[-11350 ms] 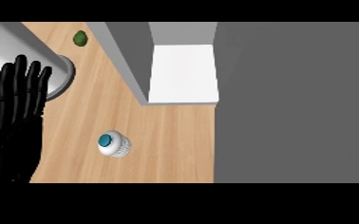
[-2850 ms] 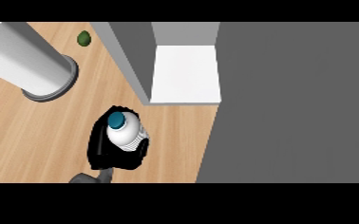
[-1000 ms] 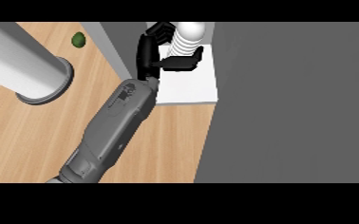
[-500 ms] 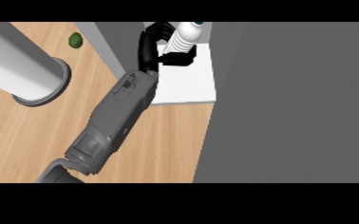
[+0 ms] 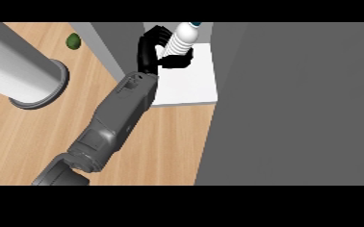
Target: Pick up the bottled water, place it into the cabinet and close the cabinet
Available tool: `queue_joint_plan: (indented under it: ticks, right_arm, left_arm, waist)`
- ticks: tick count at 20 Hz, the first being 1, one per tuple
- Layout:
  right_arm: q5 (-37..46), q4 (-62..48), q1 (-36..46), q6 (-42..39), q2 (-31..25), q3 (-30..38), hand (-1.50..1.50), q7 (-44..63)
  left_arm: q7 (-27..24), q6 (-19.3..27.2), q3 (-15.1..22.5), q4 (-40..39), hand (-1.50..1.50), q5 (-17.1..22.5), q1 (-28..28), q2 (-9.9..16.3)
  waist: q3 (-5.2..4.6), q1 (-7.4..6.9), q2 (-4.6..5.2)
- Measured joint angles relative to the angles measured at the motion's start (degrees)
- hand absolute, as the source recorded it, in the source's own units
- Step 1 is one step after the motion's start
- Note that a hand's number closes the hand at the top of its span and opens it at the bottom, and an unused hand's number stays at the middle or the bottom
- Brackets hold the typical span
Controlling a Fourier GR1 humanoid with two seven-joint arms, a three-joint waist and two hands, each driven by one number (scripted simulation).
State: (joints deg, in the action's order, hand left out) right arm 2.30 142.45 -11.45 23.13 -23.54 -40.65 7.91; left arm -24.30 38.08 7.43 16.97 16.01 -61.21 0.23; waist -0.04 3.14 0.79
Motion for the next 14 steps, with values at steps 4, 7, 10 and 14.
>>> queue_joint_plan:
  ticks: [4,7,10,14]
  right_arm:
    - [-0.2,0.0,-0.3,-0.3,-0.5,0.1,-1.5,-0.7]
    - [-0.3,-0.1,-0.4,-0.3,-0.5,-0.4,-1.5,-1.2]
    - [-0.5,-0.3,0.0,-0.5,-0.2,-0.1,-1.5,-1.4]
    - [-0.7,-0.4,-0.2,-0.5,-0.2,-0.4,-1.5,-2.2]
  left_arm:
    - [-1.7,0.0,-1.5,-3.8,1.5,-0.1,-1.2,0.4]
    - [-2.7,1.4,-1.8,-6.2,-1.5,-0.9,-2.1,0.3]
    - [-3.5,2.9,-1.6,-8.4,-1.5,-1.8,-2.5,0.2]
    - [-2.4,4.3,-0.3,-11.7,-1.5,-4.0,-3.6,0.6]
  waist:
    - [0.0,0.29,0.15]
    - [-0.01,0.66,0.3]
    - [-0.01,0.79,0.45]
    - [-0.01,1.14,0.54]
